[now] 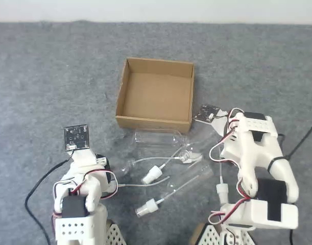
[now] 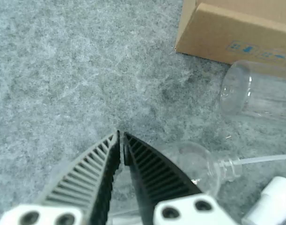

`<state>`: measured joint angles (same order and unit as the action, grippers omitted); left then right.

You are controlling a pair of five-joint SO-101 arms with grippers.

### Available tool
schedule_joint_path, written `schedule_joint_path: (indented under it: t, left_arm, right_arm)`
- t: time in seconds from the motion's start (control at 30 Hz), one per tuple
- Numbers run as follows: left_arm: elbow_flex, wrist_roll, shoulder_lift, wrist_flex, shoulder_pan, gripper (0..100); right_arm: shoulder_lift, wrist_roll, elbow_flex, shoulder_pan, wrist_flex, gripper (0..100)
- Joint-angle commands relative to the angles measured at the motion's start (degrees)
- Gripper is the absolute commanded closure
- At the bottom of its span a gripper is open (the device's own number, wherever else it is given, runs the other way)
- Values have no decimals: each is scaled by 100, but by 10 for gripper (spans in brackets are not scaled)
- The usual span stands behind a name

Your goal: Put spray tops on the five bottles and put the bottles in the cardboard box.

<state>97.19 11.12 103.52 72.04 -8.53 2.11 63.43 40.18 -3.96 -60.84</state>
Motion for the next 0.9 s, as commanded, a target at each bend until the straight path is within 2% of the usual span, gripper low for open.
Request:
schedule_joint_path:
  t: [0.0, 0.7, 0.87]
  left_arm:
    - [-66, -26, 79, 26, -26, 987]
    - [-66, -26, 79, 26, -26, 987]
    - [-66, -26, 79, 26, -26, 987]
  right_arm:
    - [462, 79, -97, -119, 48, 684]
    - [505, 44, -114, -312, 92, 685]
    - [514, 44, -114, -268, 84, 779]
